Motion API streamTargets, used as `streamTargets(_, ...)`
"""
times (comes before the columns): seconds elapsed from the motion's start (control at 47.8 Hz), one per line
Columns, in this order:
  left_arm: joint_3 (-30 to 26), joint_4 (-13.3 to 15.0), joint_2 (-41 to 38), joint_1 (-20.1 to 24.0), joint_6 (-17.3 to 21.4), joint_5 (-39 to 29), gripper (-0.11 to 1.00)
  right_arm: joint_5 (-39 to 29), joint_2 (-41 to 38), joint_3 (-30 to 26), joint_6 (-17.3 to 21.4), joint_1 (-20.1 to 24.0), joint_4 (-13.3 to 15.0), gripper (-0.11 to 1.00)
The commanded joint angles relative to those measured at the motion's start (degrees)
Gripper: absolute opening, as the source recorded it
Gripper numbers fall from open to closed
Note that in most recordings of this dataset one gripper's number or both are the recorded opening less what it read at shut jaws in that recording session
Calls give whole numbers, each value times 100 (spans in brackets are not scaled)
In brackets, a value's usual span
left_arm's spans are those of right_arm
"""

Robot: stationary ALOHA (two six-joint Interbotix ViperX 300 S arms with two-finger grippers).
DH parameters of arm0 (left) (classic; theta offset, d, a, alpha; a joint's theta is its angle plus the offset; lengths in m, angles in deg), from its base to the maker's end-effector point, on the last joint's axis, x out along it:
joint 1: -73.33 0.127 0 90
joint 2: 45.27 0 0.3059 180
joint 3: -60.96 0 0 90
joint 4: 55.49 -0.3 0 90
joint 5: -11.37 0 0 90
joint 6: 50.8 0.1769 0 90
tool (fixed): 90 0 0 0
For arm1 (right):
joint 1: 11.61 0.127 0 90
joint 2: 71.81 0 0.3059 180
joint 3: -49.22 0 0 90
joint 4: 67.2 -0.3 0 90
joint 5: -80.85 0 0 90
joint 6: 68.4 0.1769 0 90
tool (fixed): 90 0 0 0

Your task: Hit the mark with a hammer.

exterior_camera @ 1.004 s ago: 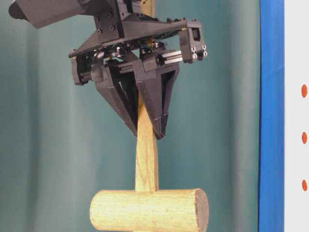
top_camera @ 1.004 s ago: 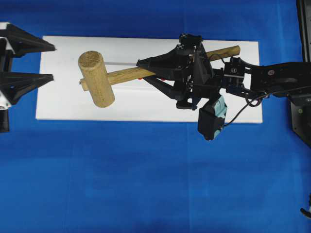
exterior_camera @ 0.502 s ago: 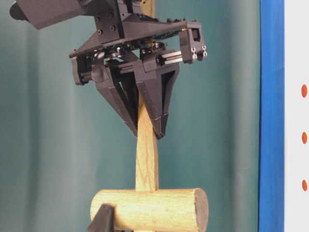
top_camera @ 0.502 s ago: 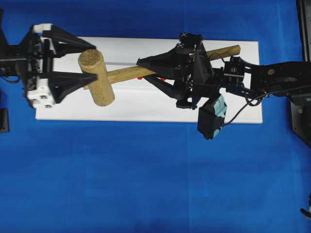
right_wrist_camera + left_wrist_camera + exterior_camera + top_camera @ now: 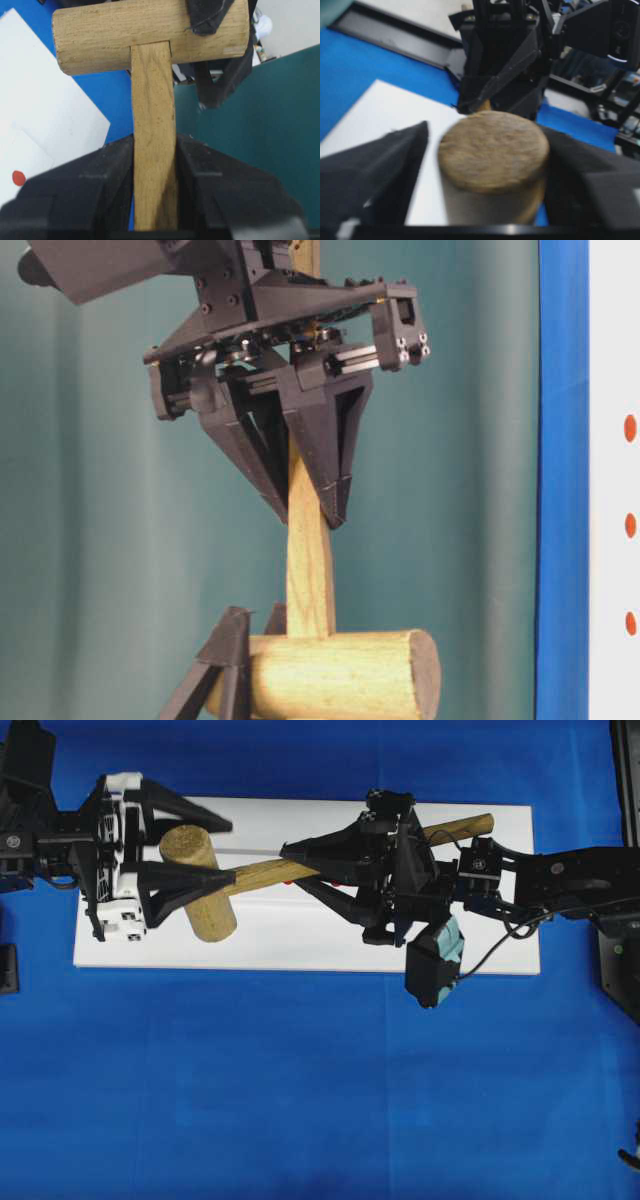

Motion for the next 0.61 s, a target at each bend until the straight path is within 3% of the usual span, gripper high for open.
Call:
streamTargets(0.0,-114,9,53,18,-132,-62,57,44,149,-237,18,18,0,9)
streamTargets(0.063,-114,0,53,18,-167,-70,43,44,149,-237,18,18,-9,9)
streamTargets(0.418,-105,0,79,18,-141,-88,45,0,149,-264,26,-53,-404,11)
streamTargets(0.481,-97,-18,79,18,-114,-88,45,-26,149,-264,35,-62,-466,22)
streamTargets(0.586,-88,-18,97,26,88,-105,45,-114,149,-264,53,-53,-598,53)
